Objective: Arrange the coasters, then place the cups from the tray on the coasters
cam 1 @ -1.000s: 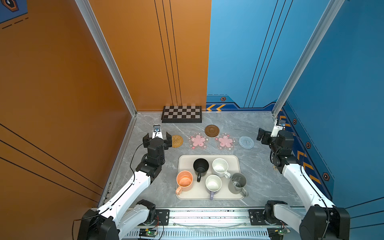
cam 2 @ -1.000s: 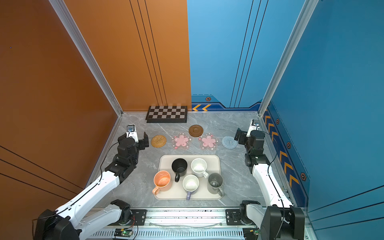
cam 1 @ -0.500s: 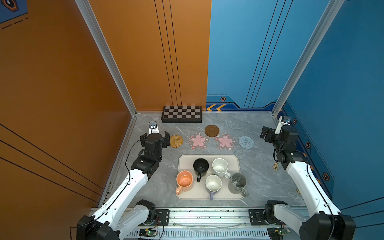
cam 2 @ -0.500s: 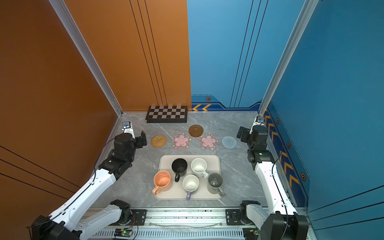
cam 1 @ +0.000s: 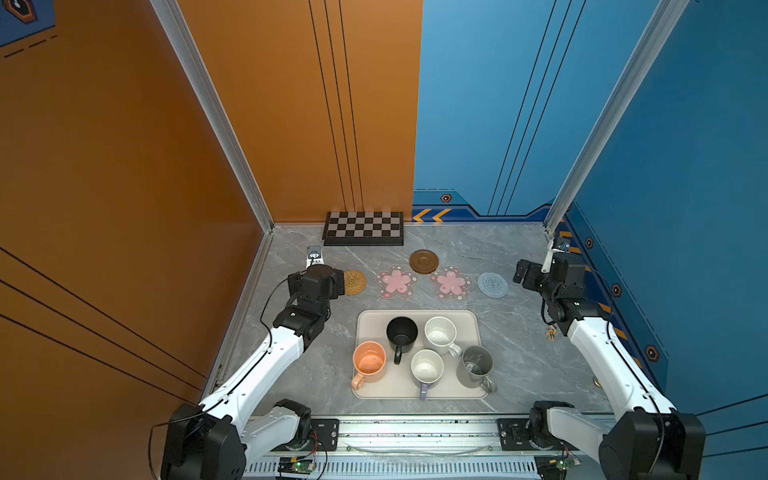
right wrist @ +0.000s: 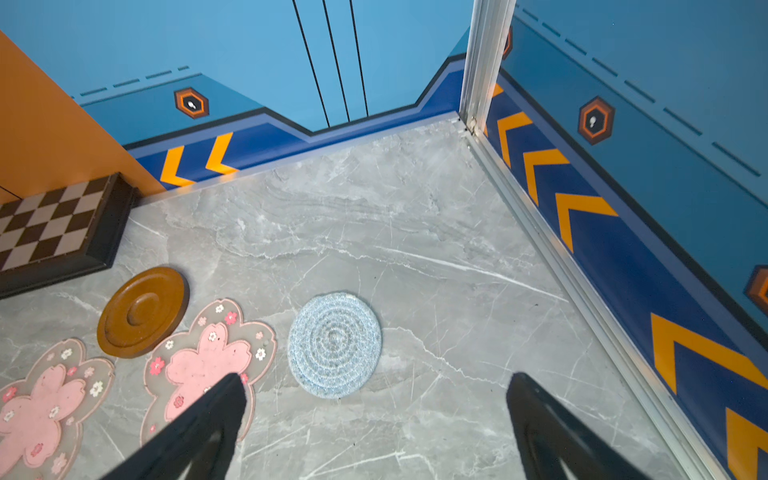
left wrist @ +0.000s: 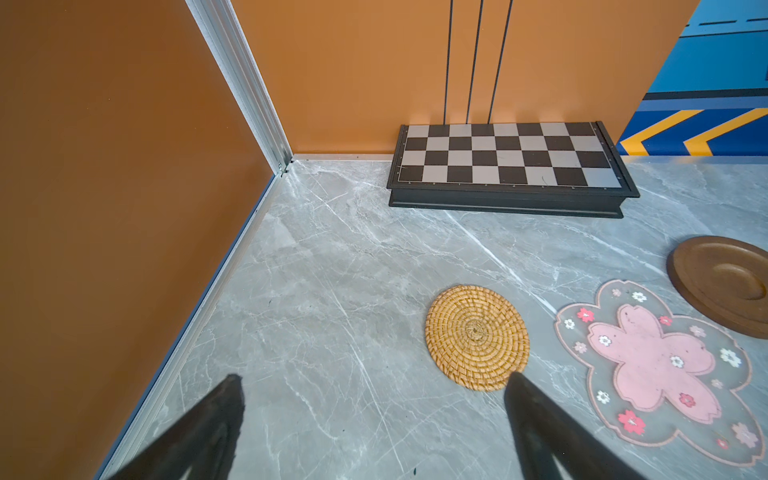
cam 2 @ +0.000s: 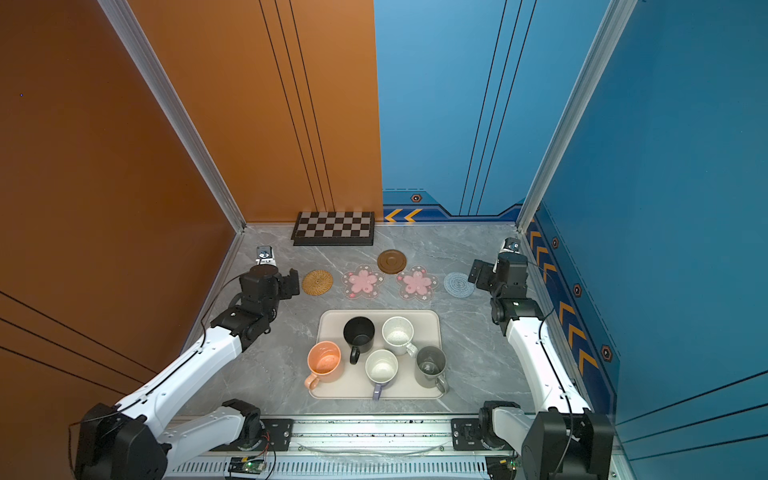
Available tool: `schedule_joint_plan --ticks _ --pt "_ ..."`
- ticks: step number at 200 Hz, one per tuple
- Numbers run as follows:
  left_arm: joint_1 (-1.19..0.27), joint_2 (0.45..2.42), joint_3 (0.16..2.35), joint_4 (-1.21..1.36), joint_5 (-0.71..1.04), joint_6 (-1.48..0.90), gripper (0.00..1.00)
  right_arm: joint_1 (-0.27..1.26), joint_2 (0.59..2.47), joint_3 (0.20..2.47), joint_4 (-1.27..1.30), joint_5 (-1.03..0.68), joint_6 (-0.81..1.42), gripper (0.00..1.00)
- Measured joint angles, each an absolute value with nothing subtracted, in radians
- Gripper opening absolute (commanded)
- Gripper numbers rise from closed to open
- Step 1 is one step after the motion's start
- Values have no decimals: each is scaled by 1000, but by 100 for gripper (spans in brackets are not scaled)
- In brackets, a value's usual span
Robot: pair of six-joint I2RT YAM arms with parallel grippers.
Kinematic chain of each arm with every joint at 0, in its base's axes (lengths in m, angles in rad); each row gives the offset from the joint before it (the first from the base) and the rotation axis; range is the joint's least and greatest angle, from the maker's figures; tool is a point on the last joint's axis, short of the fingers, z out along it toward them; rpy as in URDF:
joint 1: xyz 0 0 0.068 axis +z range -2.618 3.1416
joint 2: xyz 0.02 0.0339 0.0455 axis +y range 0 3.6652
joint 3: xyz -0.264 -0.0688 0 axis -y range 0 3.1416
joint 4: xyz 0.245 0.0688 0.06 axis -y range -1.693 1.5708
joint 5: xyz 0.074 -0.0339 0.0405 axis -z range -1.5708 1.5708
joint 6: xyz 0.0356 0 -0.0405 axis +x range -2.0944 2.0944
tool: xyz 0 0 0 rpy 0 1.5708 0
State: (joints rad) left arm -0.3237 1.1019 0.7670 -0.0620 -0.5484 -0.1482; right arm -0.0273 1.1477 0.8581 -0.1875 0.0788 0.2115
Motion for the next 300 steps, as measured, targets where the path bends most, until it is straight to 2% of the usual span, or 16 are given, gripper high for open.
schedule_joint_plan --ticks 42,93,145,300 --pt "-324 1123 792 -84 -558 -149 98 25 1226 911 -256 80 210 98" --pt "-324 1187 897 -173 -557 -149 98 175 1336 1027 -298 111 182 98" --pt "-324 1190 913 -223 -548 -148 98 287 1473 1132 -334 163 149 98" --pt "-324 1381 1101 -290 -530 -171 98 328 1731 1324 -488 189 120 93"
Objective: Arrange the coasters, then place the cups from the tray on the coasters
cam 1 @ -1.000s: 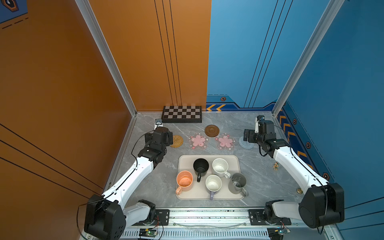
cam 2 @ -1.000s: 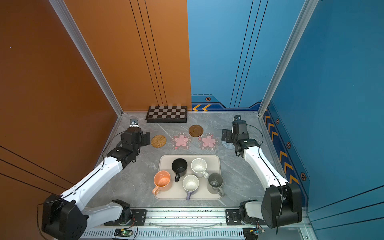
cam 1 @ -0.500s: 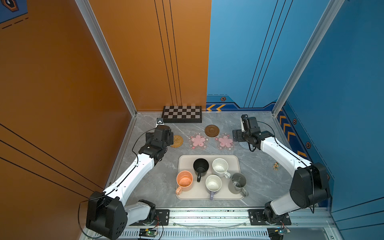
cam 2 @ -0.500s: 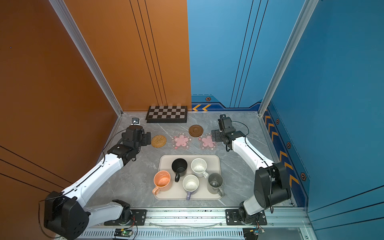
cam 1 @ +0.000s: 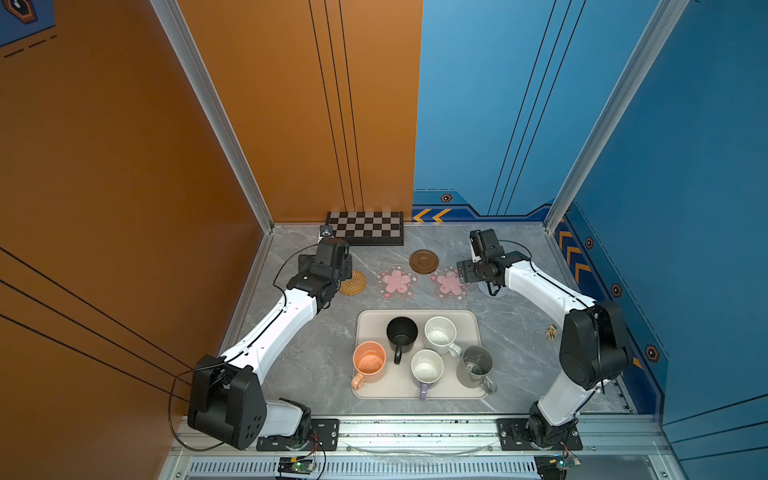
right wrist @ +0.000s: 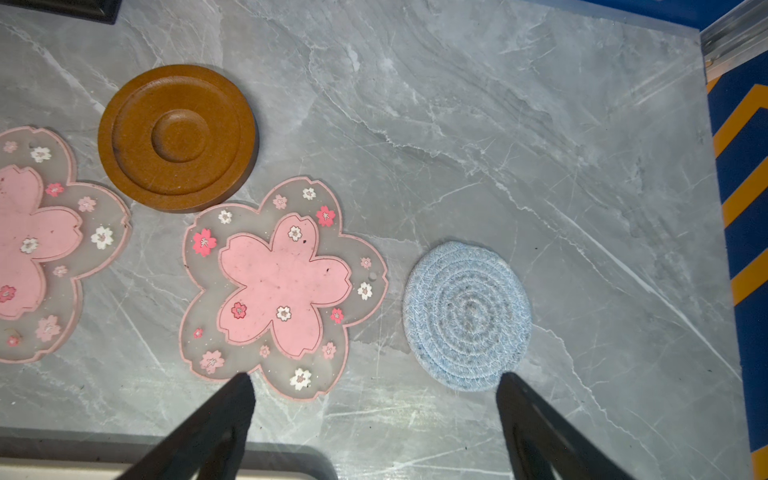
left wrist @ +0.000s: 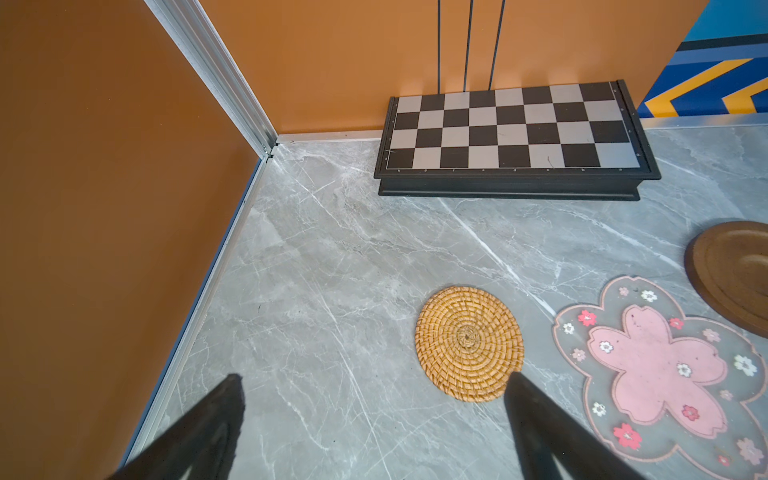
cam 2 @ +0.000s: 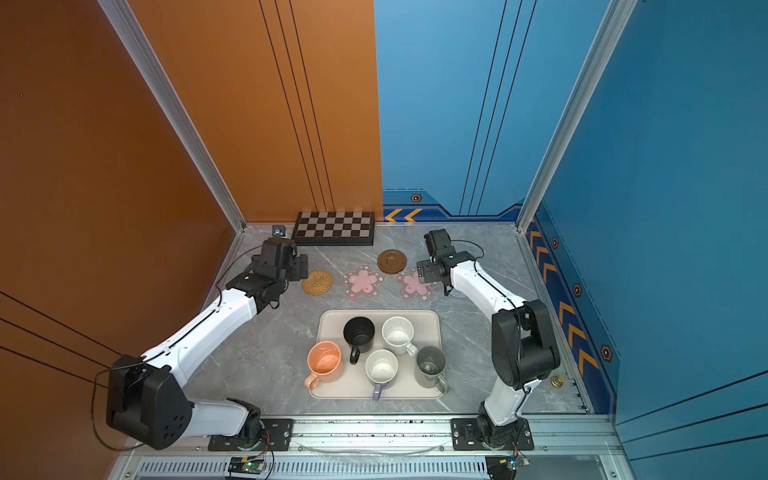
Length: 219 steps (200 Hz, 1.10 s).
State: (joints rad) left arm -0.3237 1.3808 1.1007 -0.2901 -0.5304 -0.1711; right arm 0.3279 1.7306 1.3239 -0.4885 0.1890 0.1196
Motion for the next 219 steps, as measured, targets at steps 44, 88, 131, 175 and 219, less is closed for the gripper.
schedule_joint_plan --ticks 44,88,131,175,219 --pt "-328 1439 1153 -306 -533 -177 98 291 1748 1342 -510 187 138 89" --pt "-335 1483 1182 -322 -559 -194 98 231 1748 1342 -537 187 158 88" --pt "-335 1529 1234 -371 -577 -235 98 213 1748 1335 -542 173 159 85" --pt "-335 1538 1245 -417 -591 -264 98 147 1748 1320 -543 143 200 78" --pt "-335 1542 1280 -467 -591 -296 98 121 1776 1307 -543 131 222 73"
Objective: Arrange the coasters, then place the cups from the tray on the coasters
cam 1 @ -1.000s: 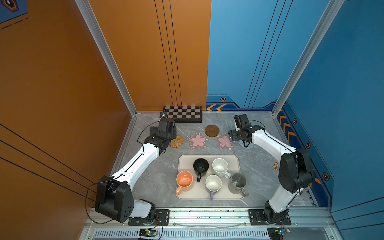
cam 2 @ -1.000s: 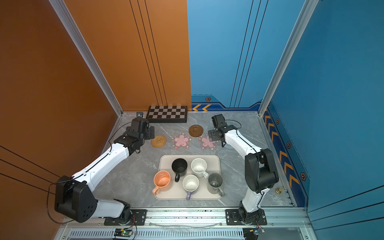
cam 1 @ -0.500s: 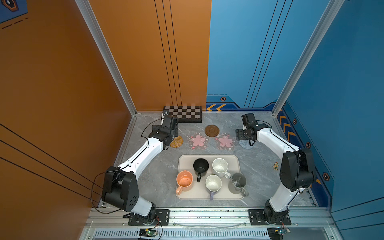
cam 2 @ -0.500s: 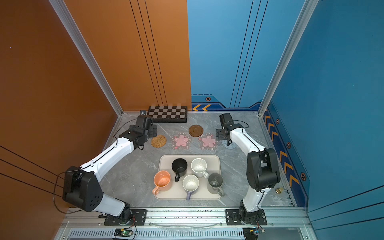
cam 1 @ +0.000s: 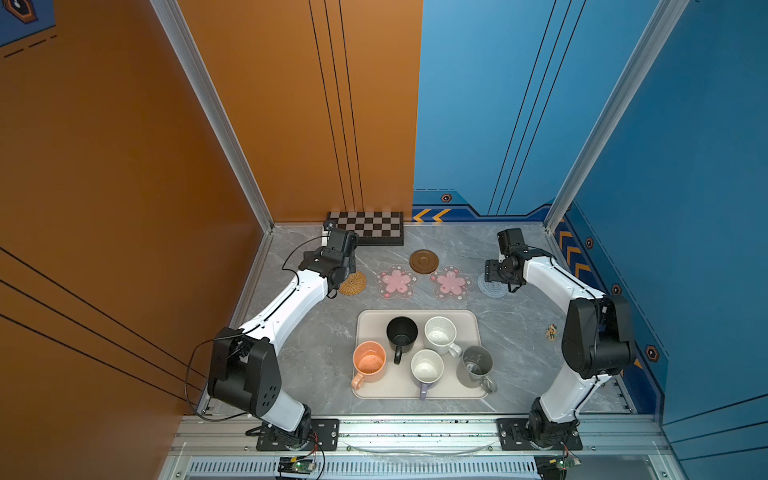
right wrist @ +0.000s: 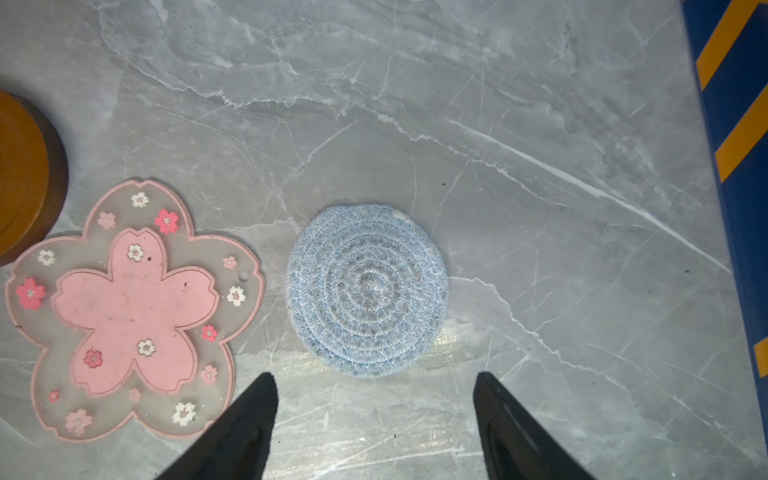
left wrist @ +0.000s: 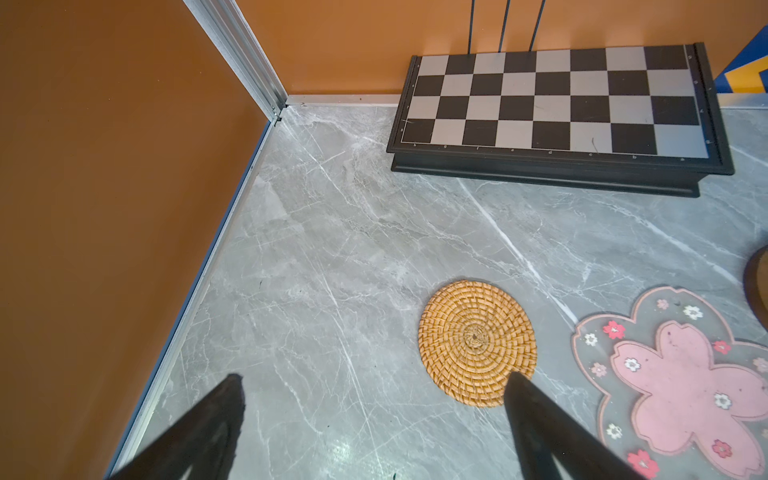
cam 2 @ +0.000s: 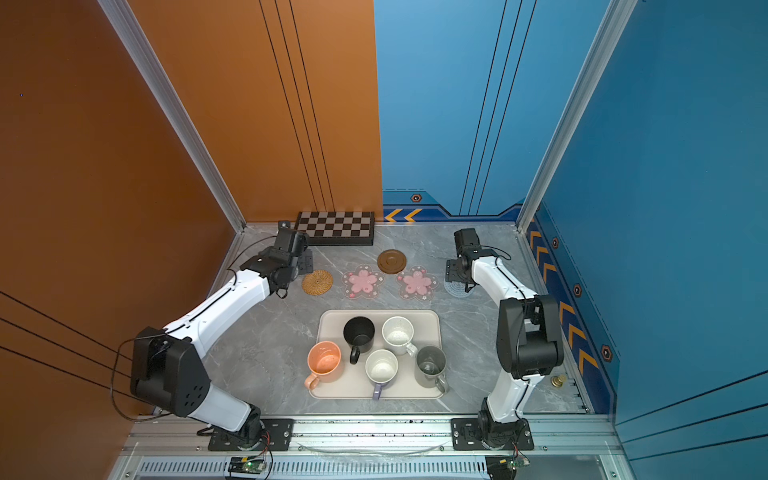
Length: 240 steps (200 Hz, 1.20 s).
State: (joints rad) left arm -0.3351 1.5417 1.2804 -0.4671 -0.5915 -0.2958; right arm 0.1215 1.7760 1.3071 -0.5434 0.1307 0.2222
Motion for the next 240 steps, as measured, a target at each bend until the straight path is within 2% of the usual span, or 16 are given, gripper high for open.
schedule_joint_plan --ticks 46,121,240 --pt "-335 1554 1316 -505 -587 -316 98 114 1845 1306 -546 131 253 70" --pt "-335 1569 1335 -547 -545 -347 98 95 1932 1317 -558 103 281 48" --pt "-335 1577 1336 -552 -511 -357 98 95 2004 1390 -569 102 316 46"
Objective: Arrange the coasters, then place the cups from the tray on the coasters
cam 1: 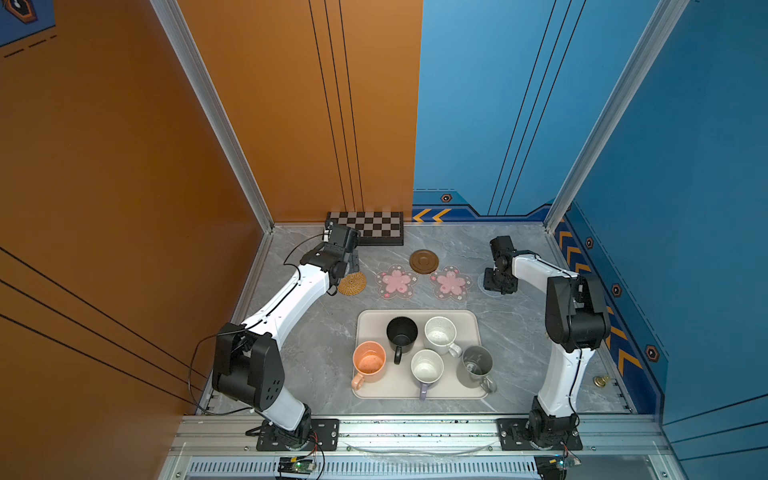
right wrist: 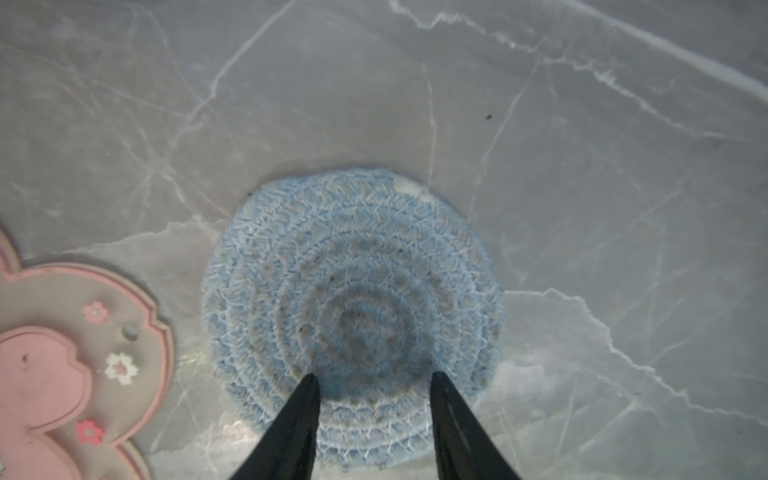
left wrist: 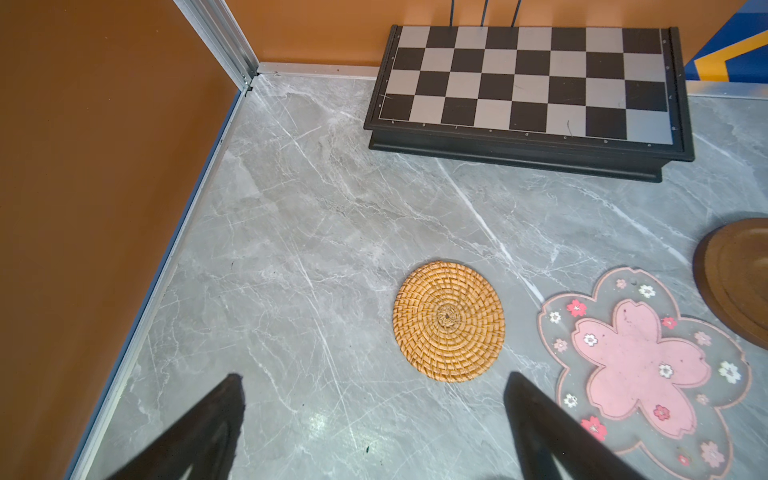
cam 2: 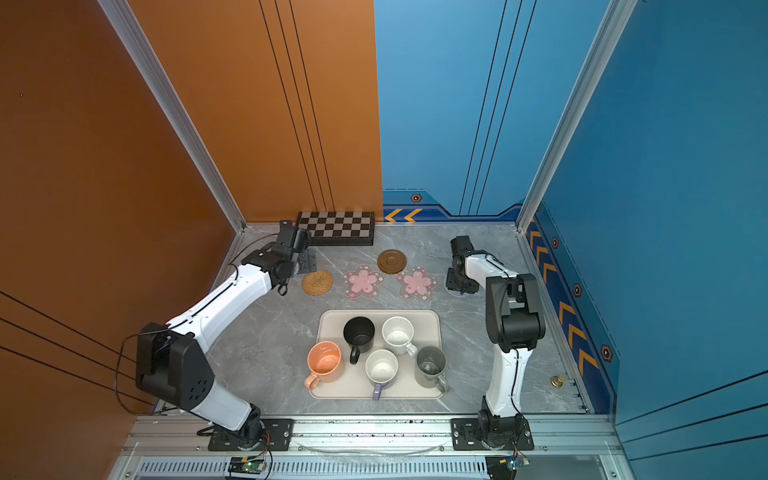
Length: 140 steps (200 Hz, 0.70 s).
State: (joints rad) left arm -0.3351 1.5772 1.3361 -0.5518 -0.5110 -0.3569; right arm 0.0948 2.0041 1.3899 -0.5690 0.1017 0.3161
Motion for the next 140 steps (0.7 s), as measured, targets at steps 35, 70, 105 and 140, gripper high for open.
schedule_joint_plan --ticks 35,70,105,140 --pt "-335 1586 1337 -552 -507 -357 98 93 2033 1431 -577 101 323 45" --pt "-335 1615 1363 -559 -501 -357 98 90 2058 1467 -593 101 334 45" --pt "-342 1648 1381 -559 -488 -356 98 81 2095 1522 -598 101 338 45" --pt "-346 1659 1390 -560 -487 -352 98 57 2147 1599 -611 101 338 45"
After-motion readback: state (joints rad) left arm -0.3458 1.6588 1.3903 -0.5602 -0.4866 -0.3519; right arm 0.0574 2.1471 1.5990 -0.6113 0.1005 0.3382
